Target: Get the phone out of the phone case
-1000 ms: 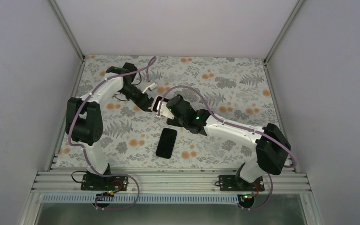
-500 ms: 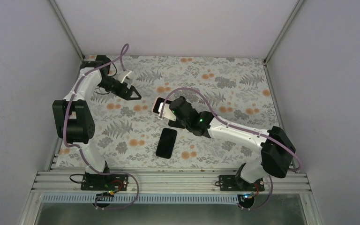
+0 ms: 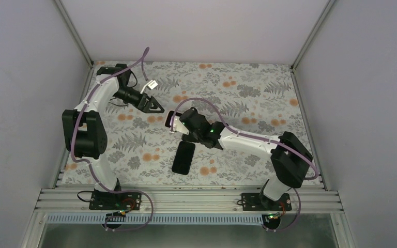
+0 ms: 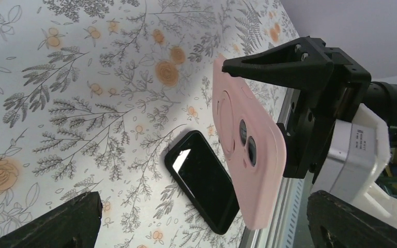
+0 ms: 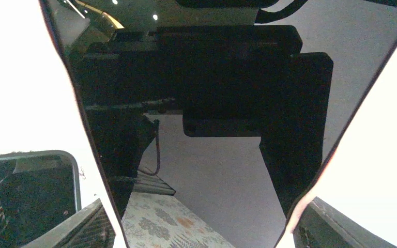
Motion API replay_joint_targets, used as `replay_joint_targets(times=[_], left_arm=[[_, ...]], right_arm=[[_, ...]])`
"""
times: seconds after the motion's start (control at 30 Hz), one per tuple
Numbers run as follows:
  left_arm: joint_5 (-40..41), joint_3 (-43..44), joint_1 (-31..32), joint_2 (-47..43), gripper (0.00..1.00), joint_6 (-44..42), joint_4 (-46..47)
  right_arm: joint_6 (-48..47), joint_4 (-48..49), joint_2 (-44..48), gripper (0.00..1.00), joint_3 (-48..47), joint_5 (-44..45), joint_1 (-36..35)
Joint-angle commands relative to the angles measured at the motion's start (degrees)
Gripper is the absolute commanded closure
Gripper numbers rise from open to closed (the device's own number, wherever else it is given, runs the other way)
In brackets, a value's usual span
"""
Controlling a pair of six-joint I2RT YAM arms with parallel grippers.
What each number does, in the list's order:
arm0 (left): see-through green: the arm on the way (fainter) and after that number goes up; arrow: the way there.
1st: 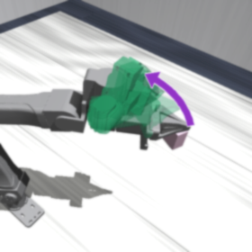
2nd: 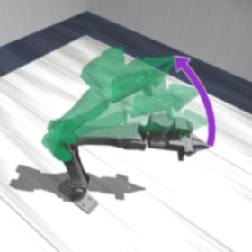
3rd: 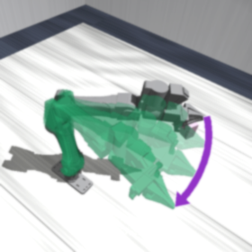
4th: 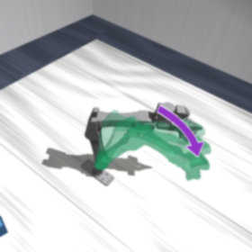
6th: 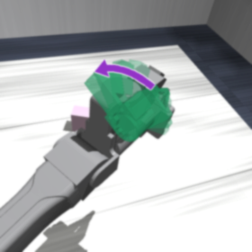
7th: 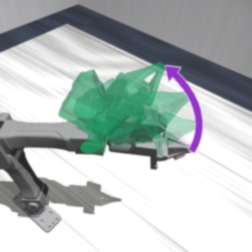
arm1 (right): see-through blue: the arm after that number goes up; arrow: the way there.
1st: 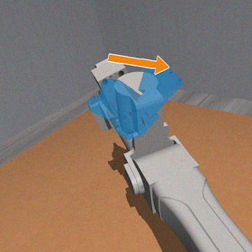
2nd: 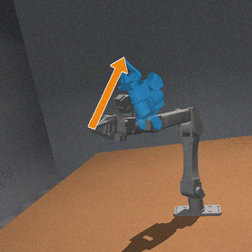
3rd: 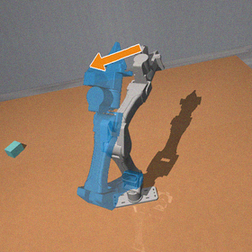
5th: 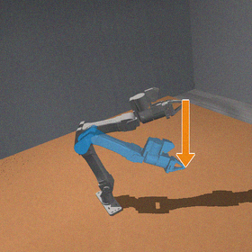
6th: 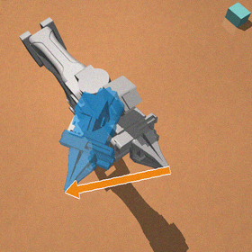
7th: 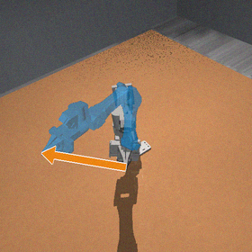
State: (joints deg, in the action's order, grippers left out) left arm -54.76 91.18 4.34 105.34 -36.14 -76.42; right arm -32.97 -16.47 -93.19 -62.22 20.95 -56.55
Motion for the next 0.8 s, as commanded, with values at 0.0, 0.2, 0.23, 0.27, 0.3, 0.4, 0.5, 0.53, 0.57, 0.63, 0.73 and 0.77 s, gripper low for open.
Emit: replay_joint_targets(times=[0.0, 0.2, 0.23, 0.27, 0.3, 0.4, 0.5, 0.53, 0.57, 0.63, 0.73, 0.77], left_arm=[[-2.7, -0.3, 1.3, 0.0, 0.03, -1.2, -0.3], [-0.9, -1.2, 2.6, 1.2, 0.05, 3.3, 4.8], [-1.1, -0.8, 2.8, 1.8, 0.09, 3.5, 4.8], [-1.4, -0.4, 3.0, 2.3, 0.14, 3.5, 4.5], [-1.7, 0.0, 3.2, 2.6, 0.21, 3.3, 4.2], [-2.6, 0.9, 3.5, 3.2, 0.42, 2.5, 3.0], [-5.3, 2.4, 3.6, 4.0, 0.57, -0.7, -1.0], [-5.8, 2.2, 3.6, 4.0, 0.60, -0.8, -1.3], [-6.0, 1.9, 3.8, 3.7, 0.65, -1.1, -1.4], [-6.8, 1.1, 4.1, 3.3, 0.76, -1.4, -1.3], [-7.0, 0.2, 5.1, 2.7, 0.89, -2.1, -1.3], [-6.9, 0.0, 5.4, 2.5, 0.92, -2.4, -1.3]], right_arm=[[-0.1, 4.5, -0.6, 0.59, -4.7, -0.2, -0.1], [0.3, 4.1, -3.7, 0.59, -8.4, -1.1, -0.1], [0.5, 4.2, -4.2, 0.59, -8.7, -1.1, -0.1], [0.5, 4.3, -4.5, 0.59, -8.9, -1.1, 0.0], [0.6, 4.5, -4.7, 0.58, -9.1, -1.1, -0.1], [0.6, 4.7, -5.4, 0.58, -9.3, -0.6, -0.1], [0.6, 5.2, -5.3, 0.58, -9.3, 0.3, 0.0], [0.6, 5.3, -5.2, 0.58, -9.4, 0.4, 0.0], [0.5, 5.2, -5.2, 0.58, -9.8, 0.5, 0.0], [0.6, 4.8, -5.3, 0.57, -10.4, 0.7, 0.1], [0.6, 4.0, -5.7, 0.54, -11.1, 0.8, 0.3], [0.6, 3.7, -5.6, 0.52, -11.2, 0.5, 0.3]])
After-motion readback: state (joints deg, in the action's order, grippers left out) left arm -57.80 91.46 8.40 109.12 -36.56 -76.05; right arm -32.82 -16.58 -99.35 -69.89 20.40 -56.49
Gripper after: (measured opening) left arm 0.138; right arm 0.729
